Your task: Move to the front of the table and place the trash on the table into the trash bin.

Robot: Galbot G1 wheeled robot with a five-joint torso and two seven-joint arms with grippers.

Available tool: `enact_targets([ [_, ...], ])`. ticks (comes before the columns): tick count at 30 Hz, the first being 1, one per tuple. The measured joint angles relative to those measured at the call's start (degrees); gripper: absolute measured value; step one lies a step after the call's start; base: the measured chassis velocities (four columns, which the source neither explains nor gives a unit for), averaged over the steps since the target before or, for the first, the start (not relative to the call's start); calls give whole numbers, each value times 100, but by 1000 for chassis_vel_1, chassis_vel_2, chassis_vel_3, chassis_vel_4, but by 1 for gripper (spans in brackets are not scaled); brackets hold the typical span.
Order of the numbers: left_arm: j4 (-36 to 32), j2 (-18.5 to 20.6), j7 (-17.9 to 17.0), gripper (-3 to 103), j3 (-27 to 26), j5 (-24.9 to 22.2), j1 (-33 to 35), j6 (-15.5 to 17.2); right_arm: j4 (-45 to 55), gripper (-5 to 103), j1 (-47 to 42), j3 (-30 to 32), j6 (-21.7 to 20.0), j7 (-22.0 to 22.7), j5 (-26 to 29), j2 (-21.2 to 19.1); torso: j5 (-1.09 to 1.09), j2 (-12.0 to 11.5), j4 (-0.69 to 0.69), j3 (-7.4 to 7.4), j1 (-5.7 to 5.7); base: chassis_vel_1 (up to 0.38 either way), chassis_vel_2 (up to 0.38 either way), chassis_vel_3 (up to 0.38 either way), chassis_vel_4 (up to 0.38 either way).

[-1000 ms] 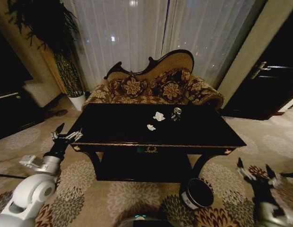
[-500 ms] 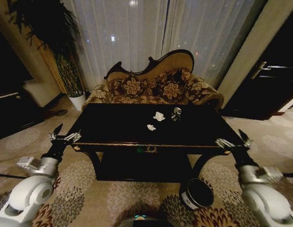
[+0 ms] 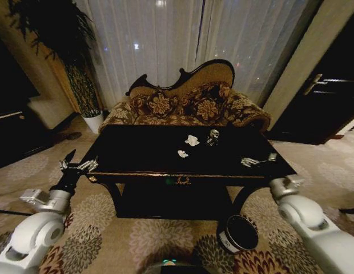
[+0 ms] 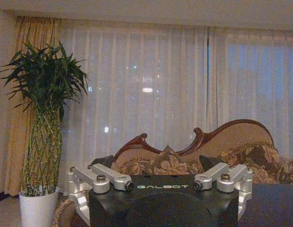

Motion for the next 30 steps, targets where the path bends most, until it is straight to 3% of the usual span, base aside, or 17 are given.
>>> enact_targets([
  [12,0,0,-5,100,5,-4,-2,3,-870,100,1931,-1888,-11,-82,186,-251,-1,0,1,0,0,0,0,0,0],
  [19,0,0,-5,100,7,-5,-2,3,-1127,100,2317,-2256,-56,-108,578,-229,0,0,0,0,0,0,0,0,0],
  [30,0,0,-5,100,7,-5,-3,3,-1303,100,2939,-2866,-121,-106,625,-49,-1,1,-1,-1,-1,0,0,0,0],
])
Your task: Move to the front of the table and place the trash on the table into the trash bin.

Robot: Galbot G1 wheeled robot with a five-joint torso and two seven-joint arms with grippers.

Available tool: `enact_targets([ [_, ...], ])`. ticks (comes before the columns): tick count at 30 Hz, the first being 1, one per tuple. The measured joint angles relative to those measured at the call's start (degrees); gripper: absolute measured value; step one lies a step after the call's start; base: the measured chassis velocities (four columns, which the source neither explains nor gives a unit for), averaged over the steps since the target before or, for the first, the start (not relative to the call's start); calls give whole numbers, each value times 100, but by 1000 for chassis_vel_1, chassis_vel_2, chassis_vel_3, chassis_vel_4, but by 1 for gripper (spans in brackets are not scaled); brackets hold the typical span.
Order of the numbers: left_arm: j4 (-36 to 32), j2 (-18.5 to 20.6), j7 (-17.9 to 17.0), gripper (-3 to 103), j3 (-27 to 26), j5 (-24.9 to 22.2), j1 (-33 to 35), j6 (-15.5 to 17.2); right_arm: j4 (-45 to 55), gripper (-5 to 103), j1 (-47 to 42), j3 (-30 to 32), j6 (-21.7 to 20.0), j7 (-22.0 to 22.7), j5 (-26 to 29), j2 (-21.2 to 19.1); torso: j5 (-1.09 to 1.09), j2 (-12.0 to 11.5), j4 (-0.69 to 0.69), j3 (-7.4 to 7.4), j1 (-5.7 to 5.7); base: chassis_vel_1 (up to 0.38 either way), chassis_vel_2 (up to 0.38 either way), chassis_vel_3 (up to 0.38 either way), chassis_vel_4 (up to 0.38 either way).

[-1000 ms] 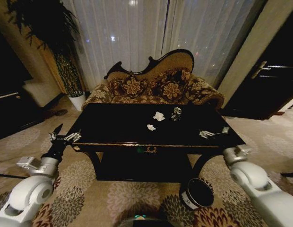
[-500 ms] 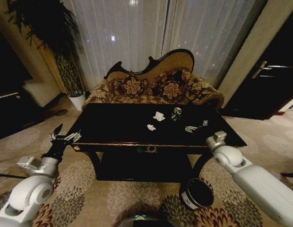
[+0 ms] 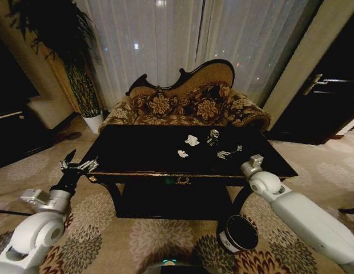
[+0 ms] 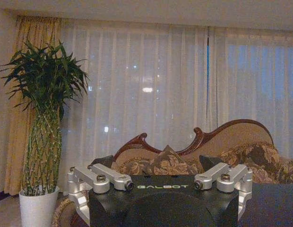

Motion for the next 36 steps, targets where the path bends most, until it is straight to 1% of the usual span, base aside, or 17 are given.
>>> enact_targets([
  [2,0,0,0,100,0,0,0,0,-118,100,356,-276,-25,50,72,97,0,0,0,0,0,0,0,0,0],
  [6,0,0,1,100,0,0,0,0,-364,100,841,-597,-100,137,221,273,0,0,3,0,0,0,0,0,0],
  [15,0,0,0,100,0,0,0,0,-941,100,1335,-1125,-118,167,263,580,0,0,0,0,0,0,0,0,0],
  [16,0,0,0,100,1,0,0,0,-1001,101,1383,-1170,-100,170,253,640,1,0,1,0,0,0,0,0,0],
  [17,0,0,0,100,0,0,0,0,-1028,97,1415,-1194,-85,183,256,676,0,0,1,0,0,0,0,0,0],
  [19,0,0,0,100,1,0,0,0,-1045,97,1443,-1212,-70,202,271,708,0,0,2,0,0,0,0,0,0],
  [22,0,0,0,100,0,0,0,0,-1051,82,1476,-1228,-39,222,290,736,0,-1,1,0,0,0,0,0,0],
  [23,0,0,0,100,0,0,0,0,-1051,82,1476,-1228,-39,222,290,736,0,-1,1,0,0,0,0,0,0],
  [24,0,0,0,100,0,-1,0,0,-1043,77,1477,-1228,-31,223,291,733,0,0,1,0,0,0,0,0,0],
  [25,0,0,0,100,1,-1,0,0,-1042,77,1477,-1228,-25,223,291,728,0,0,1,0,0,0,0,0,0],
  [26,0,0,0,100,0,-1,0,0,-1042,65,1472,-1221,-15,223,289,722,0,0,1,0,0,0,0,0,0],
  [28,0,0,0,100,0,-1,0,0,-1040,65,1462,-1207,-10,223,286,719,0,0,1,0,0,0,0,0,0],
  [31,0,0,0,100,1,0,0,0,-1013,49,1392,-1129,13,217,229,693,0,0,1,0,0,0,0,0,0],
  [32,0,0,0,100,1,0,0,0,-1013,49,1392,-1129,13,217,229,693,0,0,1,0,0,0,0,0,0],
  [34,0,0,0,100,0,-1,0,1,-984,38,1321,-1013,52,197,167,695,0,0,1,0,0,0,0,0,0],
  [35,1,0,0,100,0,0,0,0,-961,38,1286,-960,62,193,154,700,0,0,1,0,0,0,0,0,0],
  [36,0,0,0,100,1,-1,0,0,-923,33,1238,-889,66,191,143,705,1,0,0,0,0,0,0,0,0],
])
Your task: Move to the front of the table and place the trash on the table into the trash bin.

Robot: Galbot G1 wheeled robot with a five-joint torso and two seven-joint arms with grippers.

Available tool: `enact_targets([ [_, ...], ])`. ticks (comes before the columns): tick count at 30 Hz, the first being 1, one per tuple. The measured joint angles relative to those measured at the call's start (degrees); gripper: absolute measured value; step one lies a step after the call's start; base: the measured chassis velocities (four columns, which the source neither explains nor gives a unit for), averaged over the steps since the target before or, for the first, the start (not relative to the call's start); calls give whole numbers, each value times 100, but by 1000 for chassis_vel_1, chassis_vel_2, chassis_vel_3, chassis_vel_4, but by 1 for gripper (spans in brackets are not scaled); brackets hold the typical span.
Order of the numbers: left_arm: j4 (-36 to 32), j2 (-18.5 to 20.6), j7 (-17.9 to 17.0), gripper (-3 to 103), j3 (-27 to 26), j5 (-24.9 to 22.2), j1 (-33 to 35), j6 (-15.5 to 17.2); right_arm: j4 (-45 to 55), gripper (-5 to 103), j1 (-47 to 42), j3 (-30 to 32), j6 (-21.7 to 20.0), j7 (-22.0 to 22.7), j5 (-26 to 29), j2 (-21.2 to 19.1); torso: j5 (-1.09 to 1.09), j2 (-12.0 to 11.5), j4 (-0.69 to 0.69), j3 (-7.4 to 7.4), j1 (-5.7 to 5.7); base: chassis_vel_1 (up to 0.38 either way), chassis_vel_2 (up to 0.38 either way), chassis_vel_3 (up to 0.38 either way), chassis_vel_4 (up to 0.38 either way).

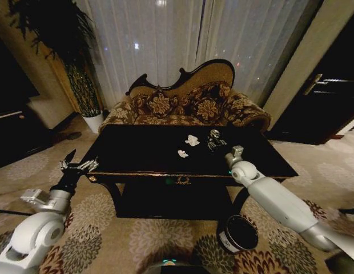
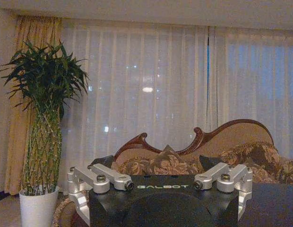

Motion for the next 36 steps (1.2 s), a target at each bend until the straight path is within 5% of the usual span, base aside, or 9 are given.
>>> enact_targets([
  [8,0,0,0,100,0,0,0,0,135,2,-159,212,2,6,2,-67,-1,0,0,0,0,0,0,0,0],
  [15,0,0,0,100,0,0,0,0,438,0,-502,565,-4,33,8,-208,0,0,2,0,0,0,0,0,0],
  [25,0,0,1,100,0,0,-1,0,1581,0,-2775,2972,117,-56,128,-958,-2,1,-2,-2,-1,0,0,0,0],
  [36,0,0,-1,100,1,0,0,0,2094,0,-4857,5075,461,-375,107,-459,-2,0,0,-1,-1,0,0,0,0],
])
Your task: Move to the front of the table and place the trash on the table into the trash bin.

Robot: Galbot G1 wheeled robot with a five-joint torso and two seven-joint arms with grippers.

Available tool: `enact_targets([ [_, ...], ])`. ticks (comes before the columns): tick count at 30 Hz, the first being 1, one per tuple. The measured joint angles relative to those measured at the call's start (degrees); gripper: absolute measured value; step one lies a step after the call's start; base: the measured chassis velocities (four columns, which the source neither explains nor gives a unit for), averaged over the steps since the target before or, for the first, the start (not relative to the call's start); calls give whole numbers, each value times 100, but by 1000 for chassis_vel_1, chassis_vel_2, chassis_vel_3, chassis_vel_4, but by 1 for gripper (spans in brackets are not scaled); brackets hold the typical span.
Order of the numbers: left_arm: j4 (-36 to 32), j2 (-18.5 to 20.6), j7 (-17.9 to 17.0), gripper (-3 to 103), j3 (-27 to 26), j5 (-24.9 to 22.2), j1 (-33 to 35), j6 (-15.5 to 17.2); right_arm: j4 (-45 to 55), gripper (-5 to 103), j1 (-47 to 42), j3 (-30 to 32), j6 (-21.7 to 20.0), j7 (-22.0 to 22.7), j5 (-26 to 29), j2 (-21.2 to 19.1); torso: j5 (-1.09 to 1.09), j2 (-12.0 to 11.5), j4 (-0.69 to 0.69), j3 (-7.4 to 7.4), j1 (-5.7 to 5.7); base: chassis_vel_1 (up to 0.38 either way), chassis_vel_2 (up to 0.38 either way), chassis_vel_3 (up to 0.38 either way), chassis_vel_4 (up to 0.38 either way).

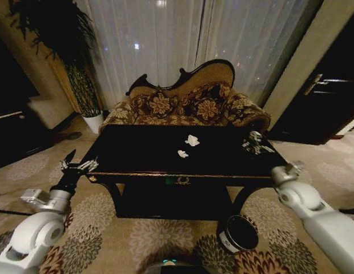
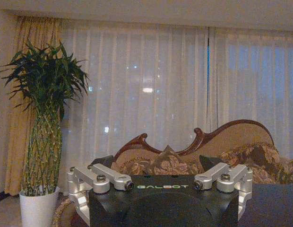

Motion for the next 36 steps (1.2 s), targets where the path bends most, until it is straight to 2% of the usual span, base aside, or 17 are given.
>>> enact_targets([
  [4,0,0,2,100,0,0,0,0,166,0,-1081,904,381,-275,-276,595,2,0,1,1,0,0,0,0,0],
  [6,0,0,0,100,0,0,0,0,188,0,-1184,964,411,-305,-301,659,3,0,0,1,1,0,0,0,0],
  [8,0,0,1,100,0,0,-1,0,317,0,-1643,1238,580,-390,-400,1063,0,0,-2,1,0,0,0,0,0],
  [9,0,0,1,100,0,0,-1,0,317,0,-1643,1238,580,-390,-400,1063,0,0,-2,1,0,0,0,0,0],
  [14,0,0,1,100,0,0,0,0,180,0,-1982,1389,908,-459,-859,1664,1,0,0,1,0,0,0,0,0],
  [18,0,0,1,100,0,1,0,0,-80,0,-2049,1390,1037,-492,-904,1933,1,0,1,1,2,0,0,0,0],
  [27,-1,0,1,100,-1,1,0,0,-961,0,-1902,938,1433,-579,-1402,2432,1,0,0,1,1,0,0,0,0],
  [30,0,0,1,100,-1,1,-1,-1,-2071,0,-1338,479,1628,-631,-1866,2892,2,0,-1,1,1,0,0,0,0],
  [31,0,0,1,100,-1,1,-1,-1,-2071,0,-1338,479,1628,-631,-1866,2892,2,0,-1,1,1,0,0,0,0],
  [36,0,0,1,100,-1,0,0,-2,-3725,0,-421,-75,1934,-715,-2380,2939,2,-1,3,2,1,0,0,0,0],
])
